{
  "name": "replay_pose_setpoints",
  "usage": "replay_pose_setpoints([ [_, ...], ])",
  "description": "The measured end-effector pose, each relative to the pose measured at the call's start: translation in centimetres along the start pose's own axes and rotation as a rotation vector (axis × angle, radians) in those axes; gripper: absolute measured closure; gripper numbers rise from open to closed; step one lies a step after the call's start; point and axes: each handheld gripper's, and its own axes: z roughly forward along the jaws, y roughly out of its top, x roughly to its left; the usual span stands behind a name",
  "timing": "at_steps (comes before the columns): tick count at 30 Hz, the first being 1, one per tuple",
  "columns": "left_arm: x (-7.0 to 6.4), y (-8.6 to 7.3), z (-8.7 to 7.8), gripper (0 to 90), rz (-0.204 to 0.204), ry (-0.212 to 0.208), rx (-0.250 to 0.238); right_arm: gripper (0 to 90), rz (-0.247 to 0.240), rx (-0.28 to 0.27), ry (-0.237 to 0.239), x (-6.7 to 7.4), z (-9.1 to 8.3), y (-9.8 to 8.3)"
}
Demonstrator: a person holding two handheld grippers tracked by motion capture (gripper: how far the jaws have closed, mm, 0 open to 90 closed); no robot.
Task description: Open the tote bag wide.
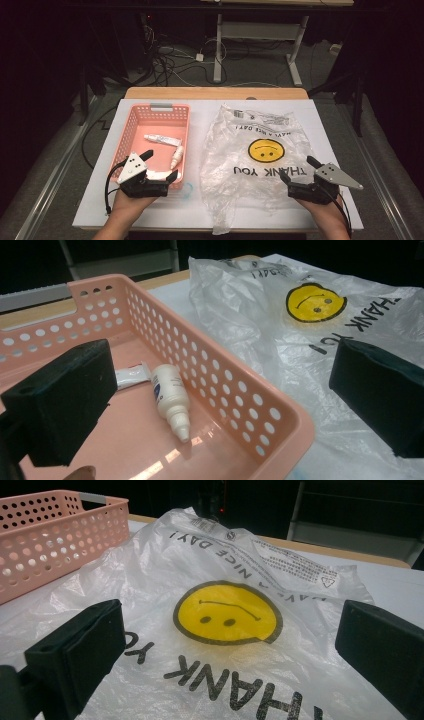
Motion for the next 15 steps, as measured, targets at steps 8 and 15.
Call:
replay_pose_setpoints([
  [8, 0.21, -0.15, 0.16, 0.0, -0.006, 0.001, 0.022, 0.1, -0.008, 0.004, 0.014, 0.13, 0.25, -0.06],
  [15, 0.37, -0.04, 0.33, 0.0, -0.017, 0.001, 0.023, 0.2, -0.008, 0.004, 0.021, 0.04, 0.21, -0.07],
])
